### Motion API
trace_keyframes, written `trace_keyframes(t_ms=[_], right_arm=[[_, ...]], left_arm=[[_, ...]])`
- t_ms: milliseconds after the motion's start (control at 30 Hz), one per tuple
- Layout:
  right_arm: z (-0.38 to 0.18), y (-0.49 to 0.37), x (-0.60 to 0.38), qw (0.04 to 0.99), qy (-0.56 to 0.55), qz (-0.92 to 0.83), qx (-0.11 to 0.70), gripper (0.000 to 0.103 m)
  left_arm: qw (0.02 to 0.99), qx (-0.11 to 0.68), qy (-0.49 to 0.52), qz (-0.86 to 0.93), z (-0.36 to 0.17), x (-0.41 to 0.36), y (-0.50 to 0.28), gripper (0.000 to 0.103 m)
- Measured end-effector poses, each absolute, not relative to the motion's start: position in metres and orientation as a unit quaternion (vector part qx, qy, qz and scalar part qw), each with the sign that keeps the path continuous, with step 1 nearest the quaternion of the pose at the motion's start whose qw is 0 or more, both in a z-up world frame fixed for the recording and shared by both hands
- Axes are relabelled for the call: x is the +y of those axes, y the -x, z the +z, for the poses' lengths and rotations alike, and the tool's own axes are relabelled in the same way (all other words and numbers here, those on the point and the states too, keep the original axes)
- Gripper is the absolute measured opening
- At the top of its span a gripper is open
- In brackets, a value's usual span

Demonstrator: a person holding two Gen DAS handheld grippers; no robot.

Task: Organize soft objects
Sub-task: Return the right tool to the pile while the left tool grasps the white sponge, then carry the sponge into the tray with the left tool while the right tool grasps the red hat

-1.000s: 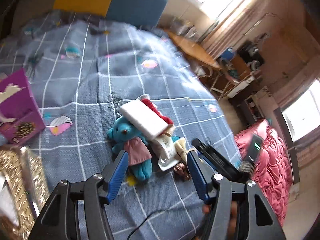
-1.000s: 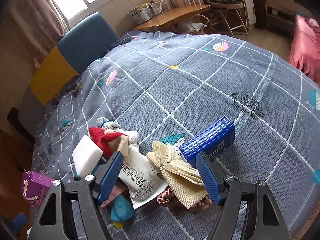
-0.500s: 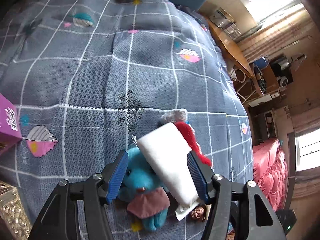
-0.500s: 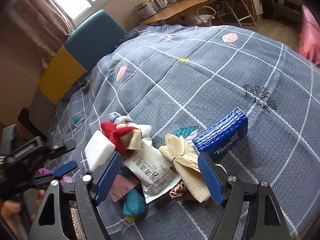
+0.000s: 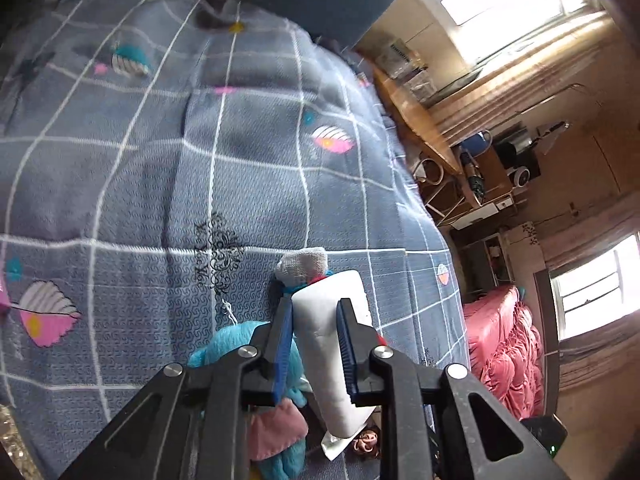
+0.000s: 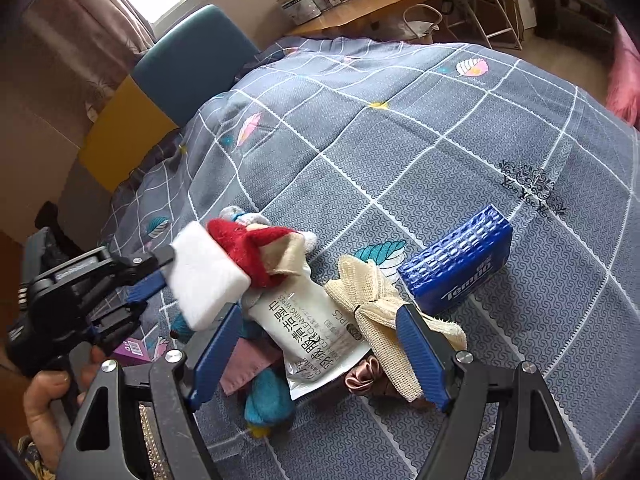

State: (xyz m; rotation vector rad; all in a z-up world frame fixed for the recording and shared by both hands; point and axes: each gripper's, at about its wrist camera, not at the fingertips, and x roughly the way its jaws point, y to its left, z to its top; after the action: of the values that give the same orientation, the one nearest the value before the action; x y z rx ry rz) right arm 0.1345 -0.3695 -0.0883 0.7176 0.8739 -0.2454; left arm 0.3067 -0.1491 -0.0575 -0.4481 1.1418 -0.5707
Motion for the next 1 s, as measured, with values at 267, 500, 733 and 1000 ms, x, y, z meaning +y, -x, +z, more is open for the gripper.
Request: trace_keyframes(t_ms=[267, 500, 733, 1000], right_arm=[[-0.086, -0.135, -0.365, 0.845, -0.317, -0.119, 0.414, 0.080], [-0.073, -0.160, -0.341, 0.870, -0.230, -0.097, 0.424, 0.078], [-0.081, -0.223, -0.320, 0.883, -0.072, -0.069, 0.460, 0.078], [-0.111, -0.247, -0.316, 0.869, -0.062, -0.052, 0.488, 0.061]], left_arm=[[0.825, 0.492, 0.113, -0.253, -0.017, -0.123, -0.257, 0.021], [0.845, 0.476, 0.020, -0.242, -0.014, -0.110, -0.218, 0.021], [0.867, 0.435, -0.004, -0.245, 0.029, -0.113, -0.234, 0.021], [0.919, 0.373, 0.069, -0.113, 0.097, 0.003, -0.299, 0.021]])
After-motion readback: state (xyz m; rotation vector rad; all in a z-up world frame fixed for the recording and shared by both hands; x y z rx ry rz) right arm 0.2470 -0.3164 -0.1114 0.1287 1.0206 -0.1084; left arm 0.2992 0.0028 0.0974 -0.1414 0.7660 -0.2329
